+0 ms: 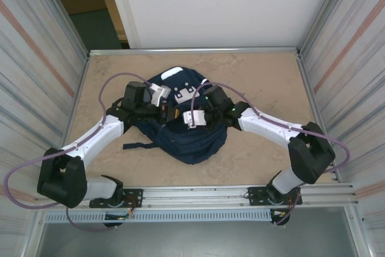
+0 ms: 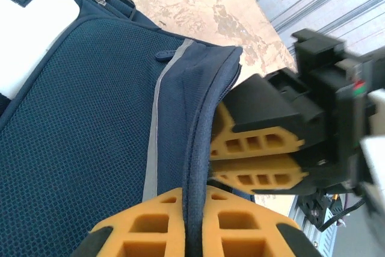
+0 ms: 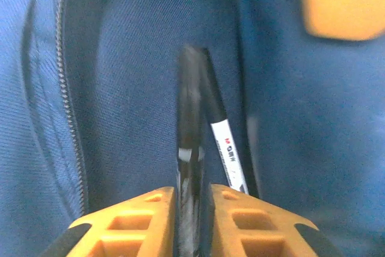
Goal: Pack the student bag
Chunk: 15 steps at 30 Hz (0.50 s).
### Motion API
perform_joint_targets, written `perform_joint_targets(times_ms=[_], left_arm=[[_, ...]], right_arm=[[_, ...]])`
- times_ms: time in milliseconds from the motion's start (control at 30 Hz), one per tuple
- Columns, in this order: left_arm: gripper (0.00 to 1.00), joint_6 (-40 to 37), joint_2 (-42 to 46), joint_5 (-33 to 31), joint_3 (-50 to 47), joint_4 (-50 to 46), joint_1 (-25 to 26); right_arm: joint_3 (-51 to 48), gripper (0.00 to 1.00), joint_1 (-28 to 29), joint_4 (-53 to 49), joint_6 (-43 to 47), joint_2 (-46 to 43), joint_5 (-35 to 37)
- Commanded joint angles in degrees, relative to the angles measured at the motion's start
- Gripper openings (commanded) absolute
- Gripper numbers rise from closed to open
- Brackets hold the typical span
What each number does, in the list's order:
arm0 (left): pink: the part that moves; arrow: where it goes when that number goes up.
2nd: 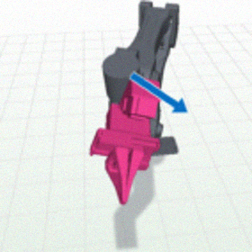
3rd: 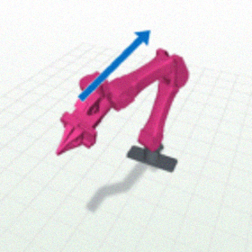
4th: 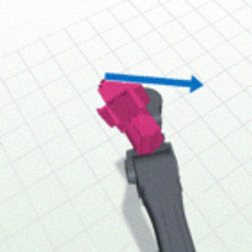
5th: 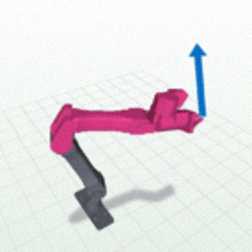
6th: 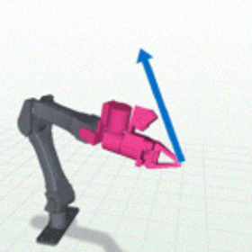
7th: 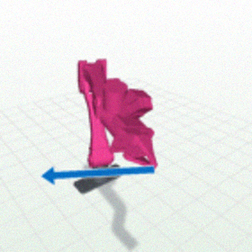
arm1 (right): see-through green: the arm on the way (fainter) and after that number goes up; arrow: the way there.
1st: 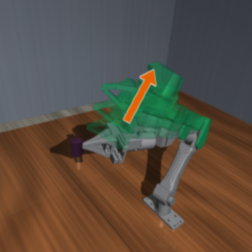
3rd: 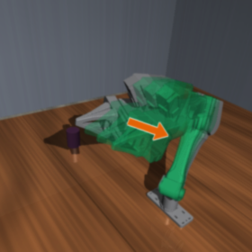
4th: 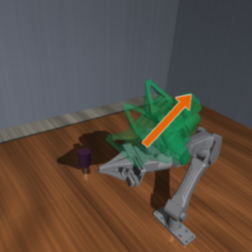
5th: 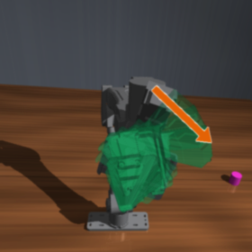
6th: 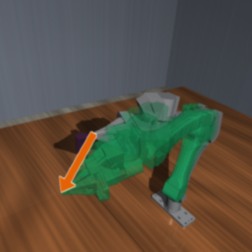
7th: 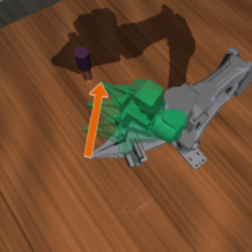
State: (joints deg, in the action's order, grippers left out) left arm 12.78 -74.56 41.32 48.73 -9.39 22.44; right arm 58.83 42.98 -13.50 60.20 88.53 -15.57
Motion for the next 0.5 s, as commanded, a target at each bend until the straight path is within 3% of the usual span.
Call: perform_joint_targets(times_ms=[0,33,100,300,467], left_arm=[[0.02,0.21,3.11,0.12,-1.32,2.21,-0.27],[0.02,0.44,3.58,-0.05,-2.17,3.6,-0.29],[0.02,0.9,4.48,-0.77,-3.58,5.43,-0.29],[0.02,4.77,6.76,-4.6,-10.46,14.97,-0.02],[0.12,1.79,8.96,-8.12,-10.97,10.2,0.06]], right_arm=[[-0.92,0.31,1.05,5.16,3.21,0.65,4.85],[-1.31,0.4,1.03,5.79,2.58,-0.14,4.21],[-3.0,0.46,0.98,8.31,0.21,-2.54,2.6],[-10.4,0.48,0.93,20.88,-8.81,-10.02,-0.66],[-14.83,0.5,1.18,25.73,-22.92,-18.72,-5.07]])
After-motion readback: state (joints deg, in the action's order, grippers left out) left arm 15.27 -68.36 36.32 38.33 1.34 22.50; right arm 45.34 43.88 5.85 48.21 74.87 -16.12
